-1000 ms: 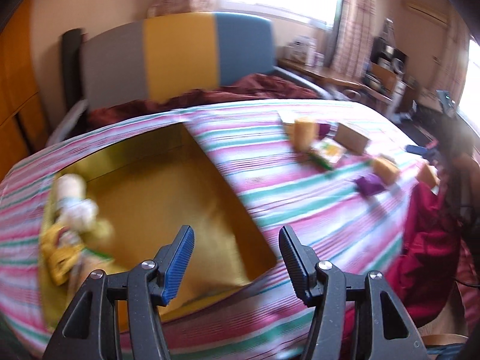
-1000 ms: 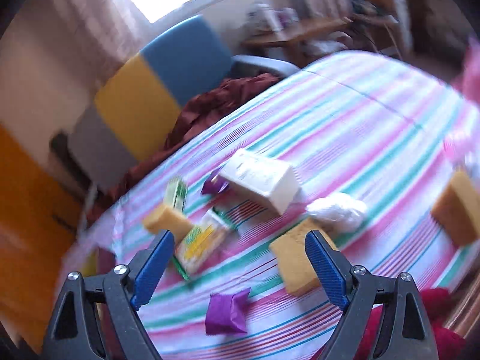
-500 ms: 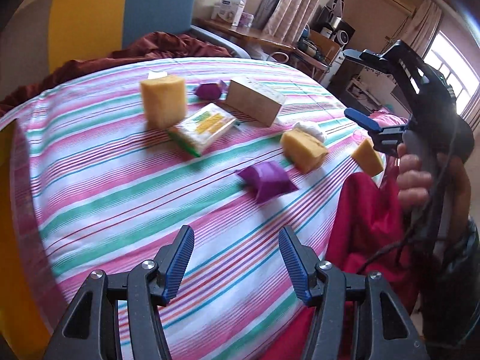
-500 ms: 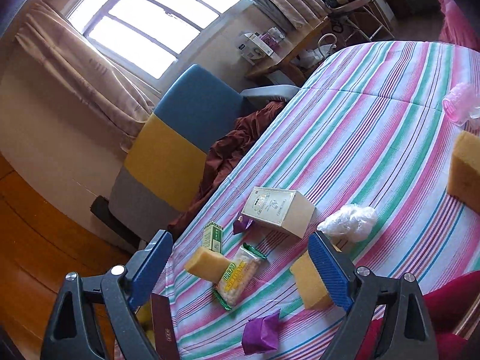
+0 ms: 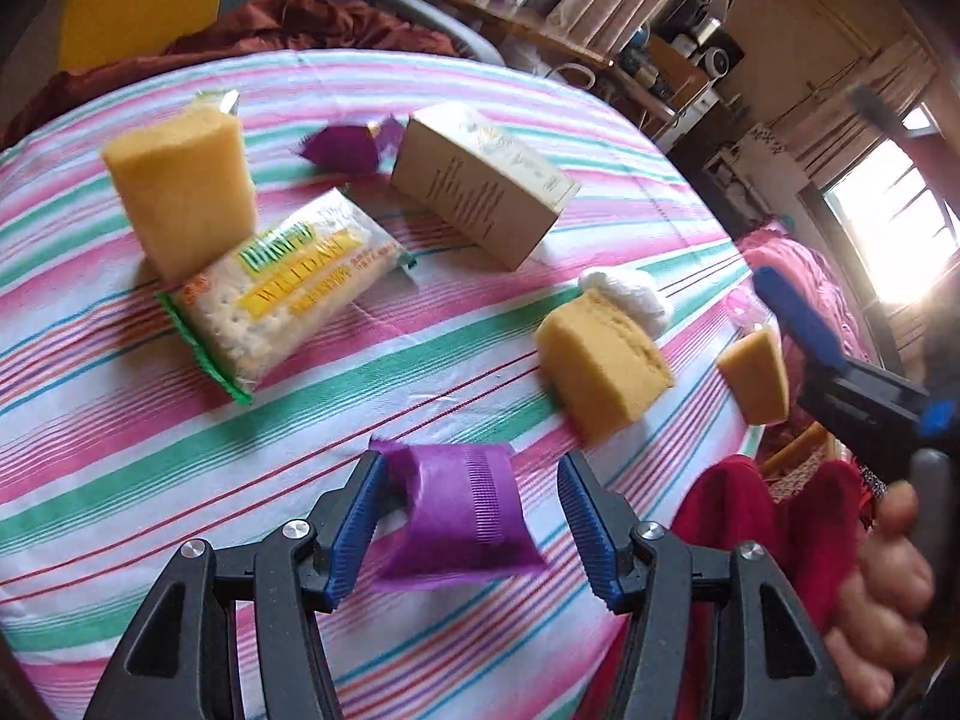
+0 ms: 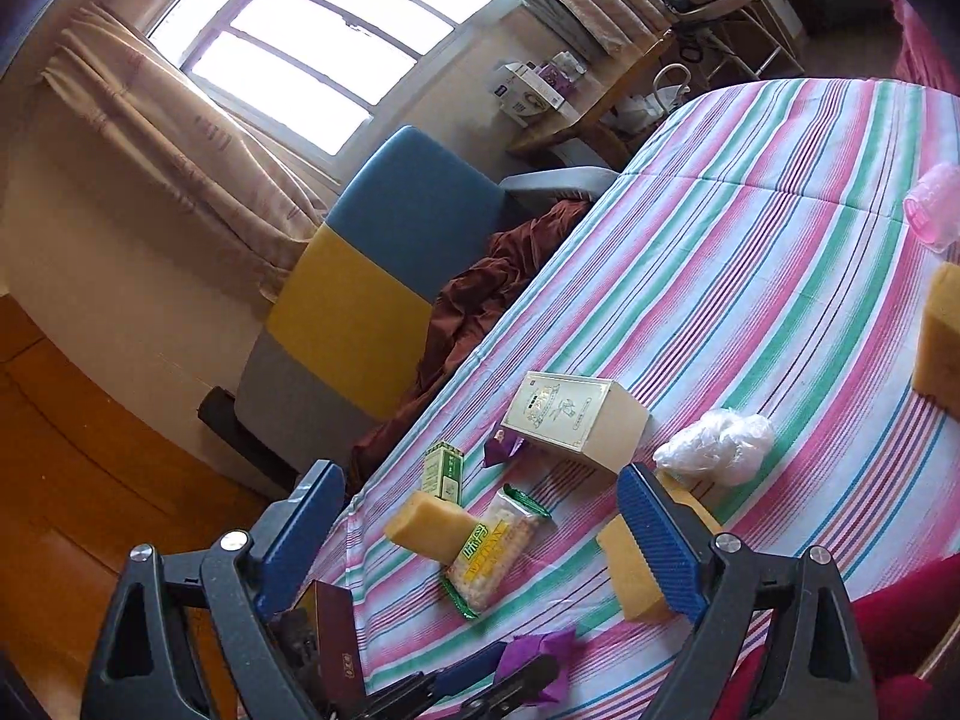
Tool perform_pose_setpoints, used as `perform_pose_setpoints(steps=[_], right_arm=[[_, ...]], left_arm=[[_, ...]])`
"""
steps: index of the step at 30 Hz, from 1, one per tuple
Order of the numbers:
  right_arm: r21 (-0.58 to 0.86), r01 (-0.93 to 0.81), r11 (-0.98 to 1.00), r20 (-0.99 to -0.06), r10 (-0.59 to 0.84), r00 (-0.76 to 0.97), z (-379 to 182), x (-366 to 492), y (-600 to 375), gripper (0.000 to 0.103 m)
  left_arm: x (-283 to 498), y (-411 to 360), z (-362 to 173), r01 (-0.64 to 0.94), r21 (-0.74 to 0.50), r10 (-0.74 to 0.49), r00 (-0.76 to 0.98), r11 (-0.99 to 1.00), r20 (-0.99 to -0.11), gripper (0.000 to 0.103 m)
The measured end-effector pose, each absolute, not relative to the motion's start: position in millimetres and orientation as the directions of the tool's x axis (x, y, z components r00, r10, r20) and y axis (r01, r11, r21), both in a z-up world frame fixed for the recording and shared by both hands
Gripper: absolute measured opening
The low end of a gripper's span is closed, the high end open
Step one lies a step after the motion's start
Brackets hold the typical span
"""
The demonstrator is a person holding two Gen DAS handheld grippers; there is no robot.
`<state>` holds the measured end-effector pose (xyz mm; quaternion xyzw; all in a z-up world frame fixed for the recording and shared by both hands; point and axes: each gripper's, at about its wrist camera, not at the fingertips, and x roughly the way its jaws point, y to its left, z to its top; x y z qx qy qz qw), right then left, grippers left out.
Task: Organize objects
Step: 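Move the left tool to the purple snack packet and grasp it, then lift the purple packet with the left tool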
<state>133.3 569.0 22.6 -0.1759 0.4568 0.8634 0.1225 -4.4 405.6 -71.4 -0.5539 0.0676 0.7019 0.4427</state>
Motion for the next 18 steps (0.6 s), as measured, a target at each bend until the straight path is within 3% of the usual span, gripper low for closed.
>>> perform_pose_setpoints(steps=[1,2,12,13,18], right_arm=[[0.746,-0.373,-0.552,-0.416,0.052,-0.908,22.4,133.5,569.2,0.094],[0.745,-0.374,-0.552,-0.417,0.053,-0.907,22.4,133.6,569.5,0.094],[0.777,-0.393,-0.491,-0.419,0.063,-0.906,16.1,138.9,578.2,0.094],[0.777,-0.400,-0.485,-0.425,0.064,-0.903,15.4,138.4,579.0,0.094],[0.750,-0.442,-0.492,-0.471,0.071,-0.879,14.5,132.2,577.7,0.094]], left_arm=[[-4.2,408.7,-75.4,-0.701,-0.383,0.538,-0.001,-0.602,-0.843,0.057],[-1.9,408.6,-74.2,-0.717,-0.349,0.538,-0.043,-0.603,-0.842,0.045],[16.6,332.5,-70.5,-0.785,-0.242,0.590,-0.186,-0.570,-0.785,0.040],[20.0,324.8,-72.7,-0.787,-0.230,0.586,-0.196,-0.572,-0.786,0.035],[35.9,295.7,-73.8,-0.807,-0.166,0.588,-0.255,-0.566,-0.768,0.034]])
